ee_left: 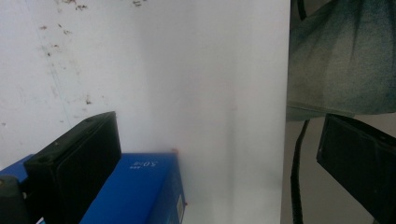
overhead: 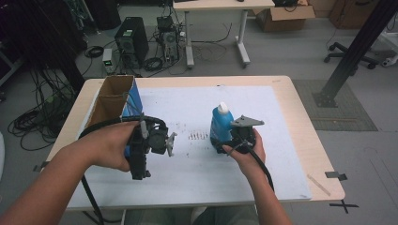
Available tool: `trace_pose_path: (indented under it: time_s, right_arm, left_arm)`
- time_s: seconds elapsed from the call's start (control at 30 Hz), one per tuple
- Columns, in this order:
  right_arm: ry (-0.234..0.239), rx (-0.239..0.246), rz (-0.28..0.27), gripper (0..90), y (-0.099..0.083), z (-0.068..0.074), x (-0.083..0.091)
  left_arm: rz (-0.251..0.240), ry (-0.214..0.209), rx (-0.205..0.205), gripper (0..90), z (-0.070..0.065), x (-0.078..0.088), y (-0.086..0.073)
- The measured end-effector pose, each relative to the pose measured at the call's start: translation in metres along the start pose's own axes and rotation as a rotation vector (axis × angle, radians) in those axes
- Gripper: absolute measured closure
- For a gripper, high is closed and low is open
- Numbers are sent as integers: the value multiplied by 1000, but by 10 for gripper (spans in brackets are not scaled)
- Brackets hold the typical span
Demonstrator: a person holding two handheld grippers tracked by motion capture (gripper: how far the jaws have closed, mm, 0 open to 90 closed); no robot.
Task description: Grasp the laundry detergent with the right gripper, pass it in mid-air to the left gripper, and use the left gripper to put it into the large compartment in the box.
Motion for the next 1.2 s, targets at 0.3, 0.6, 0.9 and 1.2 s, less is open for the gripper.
trace_pose_path:
  time_s: [0.3, 0.6, 0.9, 1.2]
  right_arm:
    - [-21, 13, -23, 11, -5, 0, -8]
    - [-34, 42, -63, 10, -8, 0, -12]
    - [-43, 31, -93, 7, -10, -2, -14]
    - [-78, 39, -98, 88, -12, -2, -18]
  left_arm:
    - [5, 5, -3, 3, -3, 4, 0]
    - [6, 4, -6, 2, -5, 5, -1]
    - [5, 5, -9, 2, -6, 6, -1]
    - [4, 8, -8, 2, -6, 6, -1]
Point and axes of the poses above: each handheld gripper's, and its own axes: x roughly backward along the jaws, y roughly out of its top, z roughly to its left, the point moved 3 cm from there along -x, roughly forward along the jaws, and after that the axes turned 14 degrees about y, right-handed, at the moved point
